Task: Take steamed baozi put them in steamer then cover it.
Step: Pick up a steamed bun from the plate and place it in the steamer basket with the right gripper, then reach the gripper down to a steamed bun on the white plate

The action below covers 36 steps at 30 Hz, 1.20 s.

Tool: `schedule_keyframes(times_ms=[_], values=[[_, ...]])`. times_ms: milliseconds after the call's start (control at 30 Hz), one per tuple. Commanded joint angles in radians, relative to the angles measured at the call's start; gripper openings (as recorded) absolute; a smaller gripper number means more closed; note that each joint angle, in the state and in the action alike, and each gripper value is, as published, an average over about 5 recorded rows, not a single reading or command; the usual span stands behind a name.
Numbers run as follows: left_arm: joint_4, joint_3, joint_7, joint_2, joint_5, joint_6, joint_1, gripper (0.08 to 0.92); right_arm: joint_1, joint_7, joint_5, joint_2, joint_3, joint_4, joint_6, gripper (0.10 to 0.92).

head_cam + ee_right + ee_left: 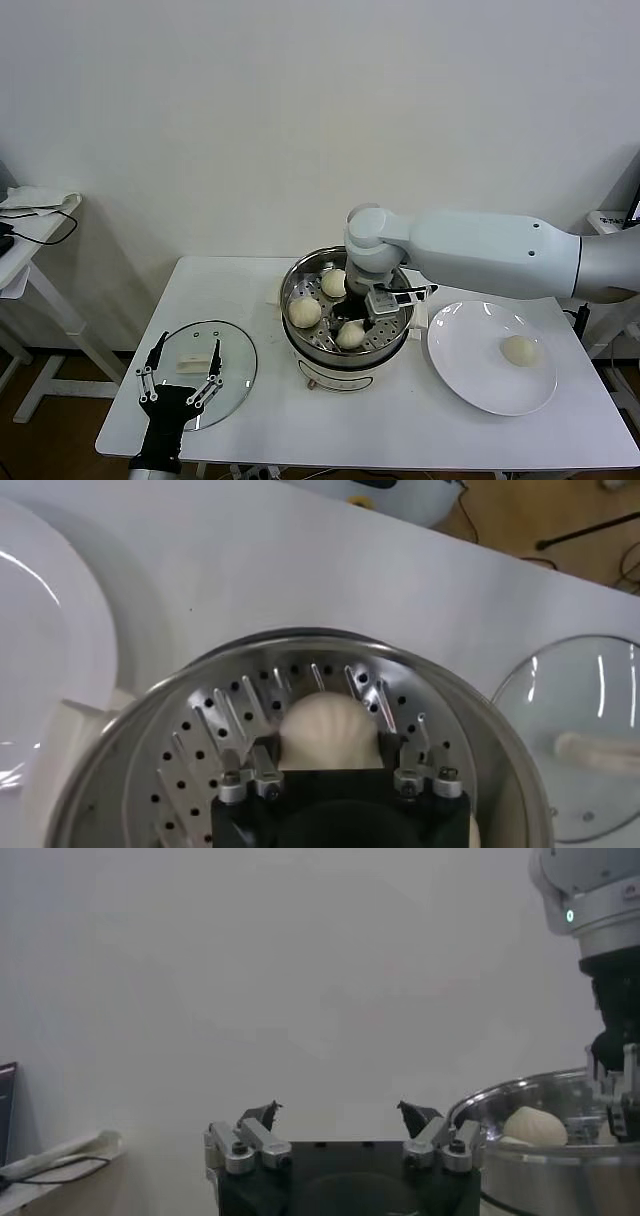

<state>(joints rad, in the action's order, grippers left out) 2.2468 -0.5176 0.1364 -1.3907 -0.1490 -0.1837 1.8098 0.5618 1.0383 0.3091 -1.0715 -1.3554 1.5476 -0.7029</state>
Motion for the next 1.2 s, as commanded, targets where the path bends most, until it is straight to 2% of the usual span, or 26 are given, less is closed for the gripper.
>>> schedule_keyframes(times_ms=[33,300,433,567,767,933,1067,1200], values=[[-0.003,-0.004,0.000,0.002,0.001,-0.002,0.000,0.823,-0.031,-0.009,0.027,-0.028,0.004,-0.024,-0.010,0.679],[-0.002,-0.002,0.001,0.000,0.001,-0.002,0.000,0.823,-0.009,0.004,0.002,-0.010,0.024,-0.015,-0.004,0.814],[0.000,-0.003,0.001,0.001,0.001,0.000,-0.001,0.823,0.015,0.057,-0.063,0.054,0.114,-0.012,0.010,0.822],[0.001,-0.010,0.001,0.004,0.002,0.001,-0.009,0.823,0.062,0.195,-0.207,0.164,0.223,-0.051,0.080,0.823],[0.003,-0.012,0.001,0.011,0.003,0.003,-0.013,0.823,0.085,0.332,-0.417,0.358,0.279,-0.231,0.371,0.823],[0.003,-0.002,0.001,0.010,0.001,0.006,-0.013,0.823,0.037,0.348,-0.459,0.448,0.256,-0.440,0.612,0.823],[0.005,0.001,0.001,0.009,-0.001,0.007,-0.010,0.823,-0.070,0.334,-0.447,0.468,0.281,-0.584,0.660,0.823],[0.007,-0.004,0.002,0.008,-0.001,0.007,-0.004,0.823,-0.205,0.312,-0.406,0.488,0.334,-0.654,0.683,0.823]])
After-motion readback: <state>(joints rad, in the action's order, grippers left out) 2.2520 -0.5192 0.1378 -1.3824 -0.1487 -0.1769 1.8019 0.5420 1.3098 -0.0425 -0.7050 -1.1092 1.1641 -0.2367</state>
